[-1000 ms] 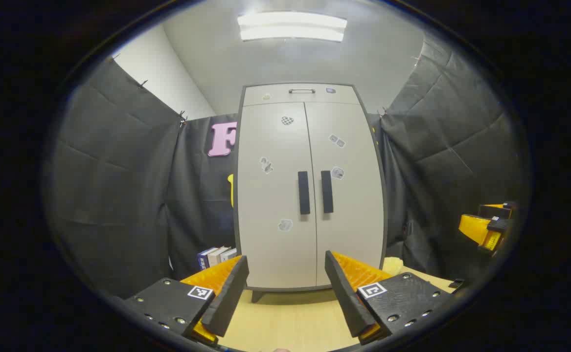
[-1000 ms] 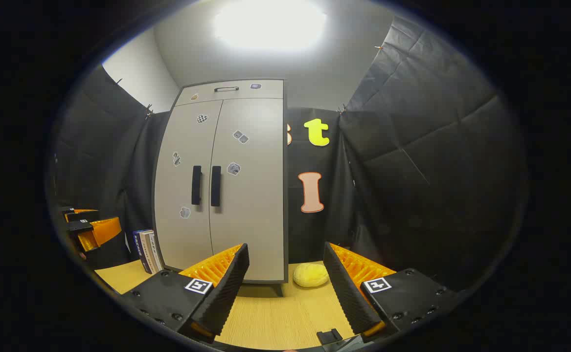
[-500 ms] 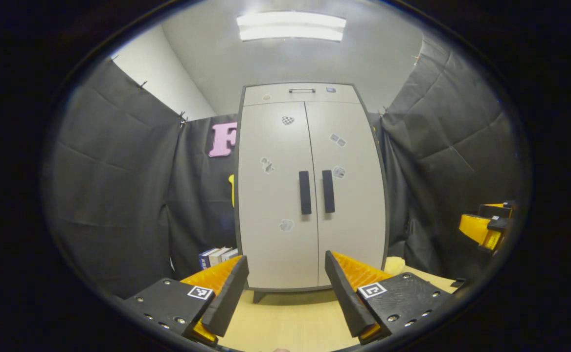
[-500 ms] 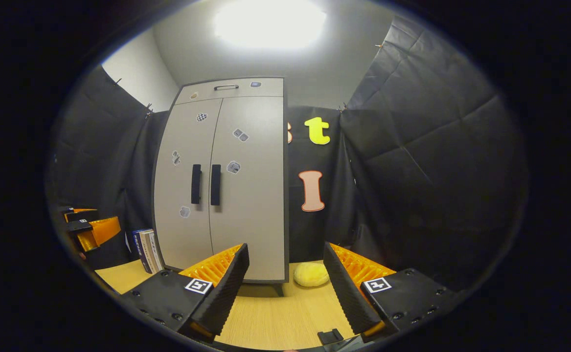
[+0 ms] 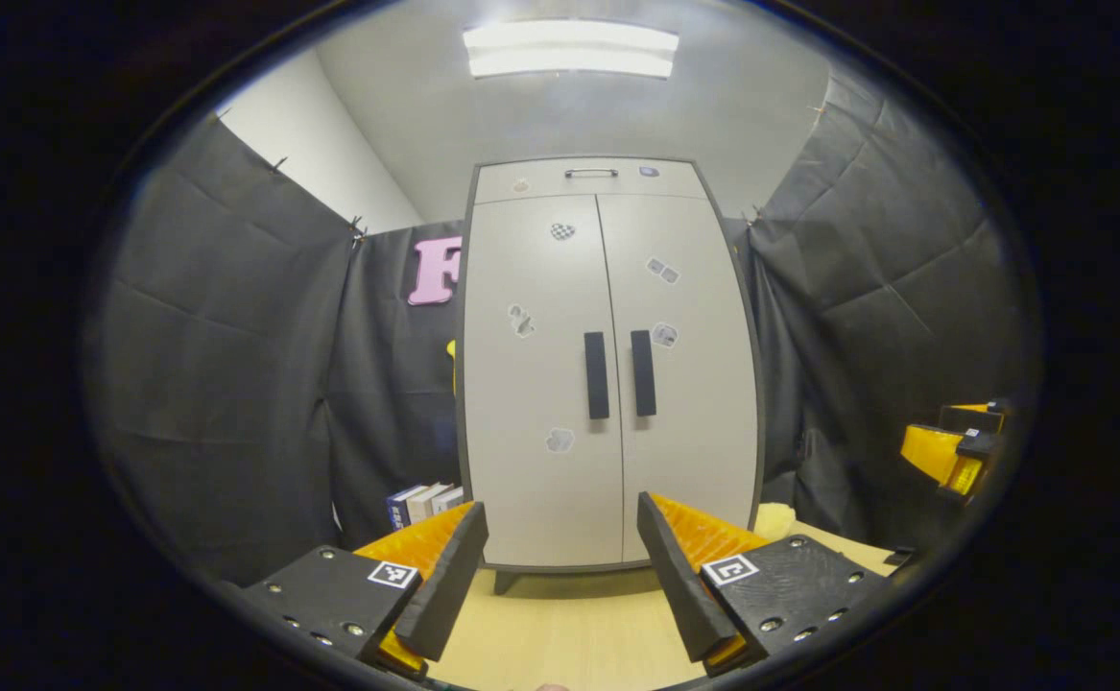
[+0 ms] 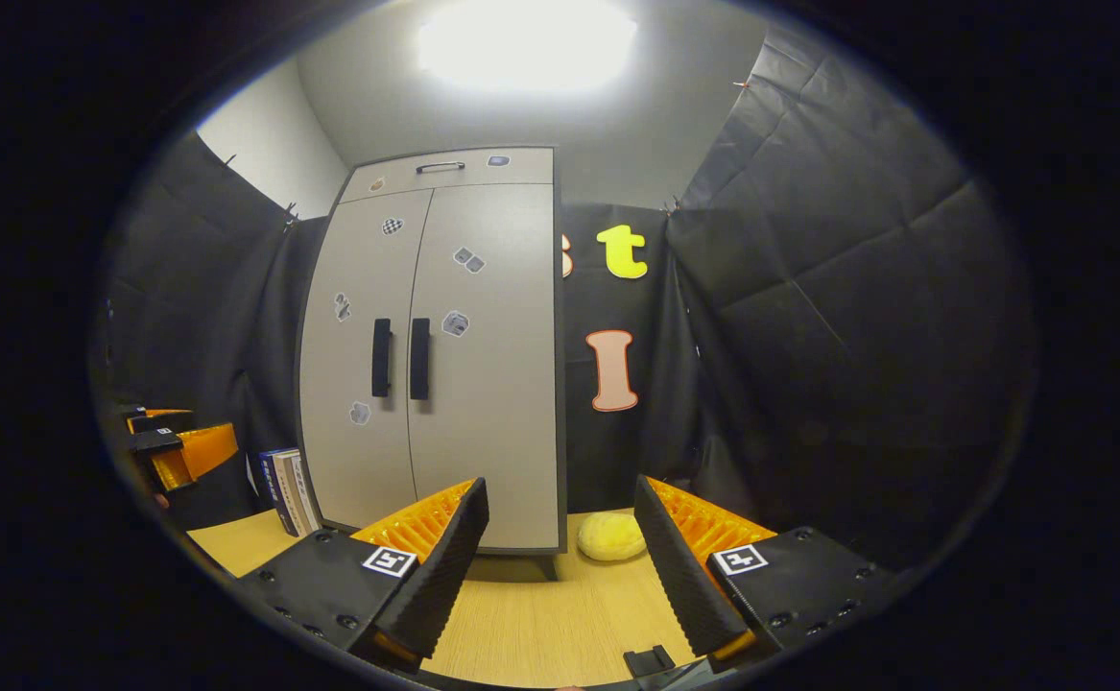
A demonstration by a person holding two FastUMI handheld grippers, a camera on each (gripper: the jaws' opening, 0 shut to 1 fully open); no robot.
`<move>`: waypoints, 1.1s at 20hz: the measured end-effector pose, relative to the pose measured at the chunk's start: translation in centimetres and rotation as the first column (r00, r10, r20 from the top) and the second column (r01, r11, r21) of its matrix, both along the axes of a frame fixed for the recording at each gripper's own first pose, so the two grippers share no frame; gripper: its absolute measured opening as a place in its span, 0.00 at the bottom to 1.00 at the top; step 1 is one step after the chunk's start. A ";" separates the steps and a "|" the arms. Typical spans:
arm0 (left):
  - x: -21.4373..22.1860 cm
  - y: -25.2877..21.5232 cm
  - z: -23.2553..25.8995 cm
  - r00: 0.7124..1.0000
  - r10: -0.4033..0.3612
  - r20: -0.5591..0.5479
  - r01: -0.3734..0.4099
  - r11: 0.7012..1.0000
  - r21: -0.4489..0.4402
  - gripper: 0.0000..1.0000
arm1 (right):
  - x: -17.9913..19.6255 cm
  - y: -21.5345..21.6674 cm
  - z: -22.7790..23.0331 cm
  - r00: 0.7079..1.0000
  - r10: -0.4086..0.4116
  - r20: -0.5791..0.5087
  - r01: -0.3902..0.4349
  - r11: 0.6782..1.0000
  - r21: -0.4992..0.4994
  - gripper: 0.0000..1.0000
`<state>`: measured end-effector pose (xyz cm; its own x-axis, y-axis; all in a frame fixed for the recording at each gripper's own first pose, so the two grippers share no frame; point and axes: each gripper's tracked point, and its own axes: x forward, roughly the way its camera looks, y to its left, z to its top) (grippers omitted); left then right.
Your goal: Open the right door of the double-door shoe cabinet with the right hand, and open the left door with the left hand.
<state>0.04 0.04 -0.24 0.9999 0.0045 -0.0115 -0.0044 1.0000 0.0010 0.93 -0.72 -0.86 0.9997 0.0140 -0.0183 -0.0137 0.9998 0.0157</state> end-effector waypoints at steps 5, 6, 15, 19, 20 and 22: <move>-0.3 -0.5 0.9 1.000 0.006 -0.009 -0.006 1.000 0.002 0.91 | 0.7 -1.2 -0.6 0.999 0.039 -0.008 -0.039 0.999 -0.006 0.96; 0.1 -1.2 1.3 1.000 0.001 -0.012 -0.001 1.000 0.004 0.91 | 0.8 -1.6 -0.8 0.999 0.047 -0.008 -0.047 0.999 -0.003 0.92; 3.8 -4.8 1.4 0.998 0.038 -0.051 -0.038 0.999 -0.005 0.91 | 4.1 -2.2 -0.8 0.988 0.155 -0.020 -0.153 0.985 0.075 0.98; 4.2 -4.0 0.3 0.998 0.005 -0.058 -0.004 1.000 0.031 0.92 | 8.0 1.9 1.8 0.977 0.213 -0.007 -0.211 0.972 0.102 0.98; 4.3 -3.5 0.0 0.998 -0.002 -0.056 0.004 0.999 0.033 0.91 | 9.0 3.0 2.5 0.975 0.223 -0.005 -0.222 0.970 0.101 0.98; 4.6 -1.9 -0.4 0.999 -0.001 -0.051 0.002 1.000 0.029 0.92 | 10.9 5.4 4.0 0.969 0.248 0.007 -0.248 0.964 0.095 0.98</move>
<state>4.61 -1.88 -0.63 0.9981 0.0039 -0.0619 -0.0020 0.9995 0.0303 11.84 4.65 3.16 0.9647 0.2633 -0.0103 -0.2606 0.9591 0.1109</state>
